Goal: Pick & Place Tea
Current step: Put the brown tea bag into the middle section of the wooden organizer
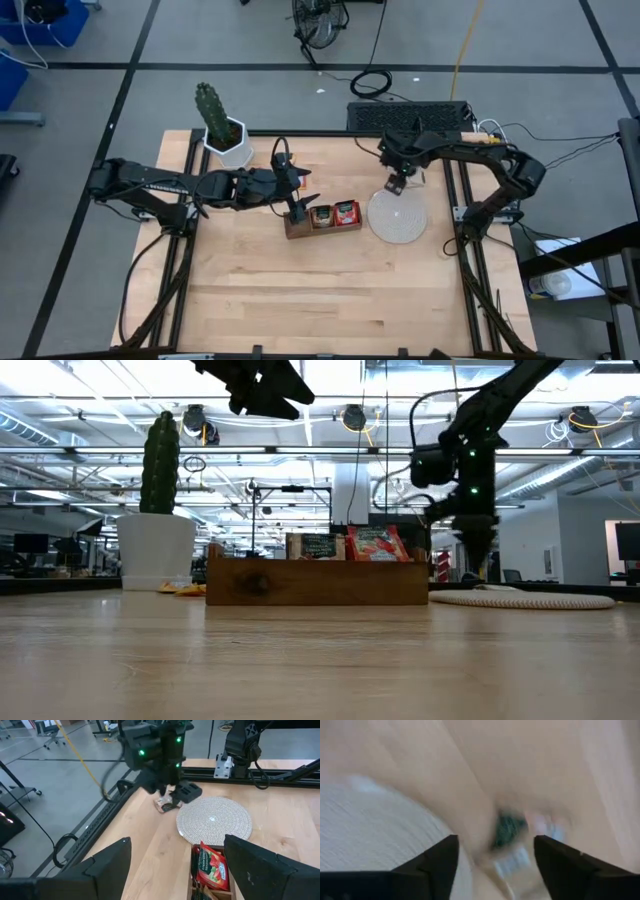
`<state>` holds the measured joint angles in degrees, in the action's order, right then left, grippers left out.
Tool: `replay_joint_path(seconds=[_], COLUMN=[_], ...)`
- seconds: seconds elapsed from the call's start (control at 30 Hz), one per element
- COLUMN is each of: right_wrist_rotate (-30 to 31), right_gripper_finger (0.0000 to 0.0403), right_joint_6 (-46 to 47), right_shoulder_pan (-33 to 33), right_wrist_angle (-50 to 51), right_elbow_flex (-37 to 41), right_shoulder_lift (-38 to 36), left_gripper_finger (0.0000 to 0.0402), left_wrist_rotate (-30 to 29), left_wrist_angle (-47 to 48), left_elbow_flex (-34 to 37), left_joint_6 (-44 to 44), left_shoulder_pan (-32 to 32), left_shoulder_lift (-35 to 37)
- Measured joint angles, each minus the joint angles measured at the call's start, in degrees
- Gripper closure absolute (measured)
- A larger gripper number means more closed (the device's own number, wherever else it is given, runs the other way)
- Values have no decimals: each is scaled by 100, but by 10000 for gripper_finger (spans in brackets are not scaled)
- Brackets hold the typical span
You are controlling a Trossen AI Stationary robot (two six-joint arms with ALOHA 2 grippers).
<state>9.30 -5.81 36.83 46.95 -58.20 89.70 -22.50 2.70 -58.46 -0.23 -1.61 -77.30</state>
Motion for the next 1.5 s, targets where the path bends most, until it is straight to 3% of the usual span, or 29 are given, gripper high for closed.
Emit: replay_joint_path(seconds=[0.2, 0.43, 0.63, 0.8, 1.1, 1.33, 1.5], right_wrist_rotate=[293, 250, 242, 234, 334, 394, 224], right_gripper_finger=[116, 123, 133, 196, 383, 393, 394], right_joint_6=[827, 1216, 1382, 1437, 1305, 1128, 1276], right_shoulder_pan=[338, 661, 784, 782, 762, 538, 272], right_wrist_angle=[42, -1081, -1247, -1198, -1225, -956, -268], right_elbow_flex=[354, 1151, 1556, 1767, 1969, 1848, 1575], right_shoulder_lift=[-14, -46, -42, -38, -33, -101, -618], left_gripper_finger=[91, 91, 91, 92, 92, 92, 91], left_wrist_rotate=[2, 4, 4, 4, 4, 4, 4], left_wrist_angle=[2, 7, 4, 2, -89, -144, -146], left_elbow_flex=[0, 0, 0, 0, 0, 0, 0], left_joint_6=[0, 0, 0, 0, 0, 0, 0], left_shoulder_pan=[0, 1, 0, 0, 0, 0, 2], left_shoulder_lift=[0, 0, 0, 0, -2, -2, -2])
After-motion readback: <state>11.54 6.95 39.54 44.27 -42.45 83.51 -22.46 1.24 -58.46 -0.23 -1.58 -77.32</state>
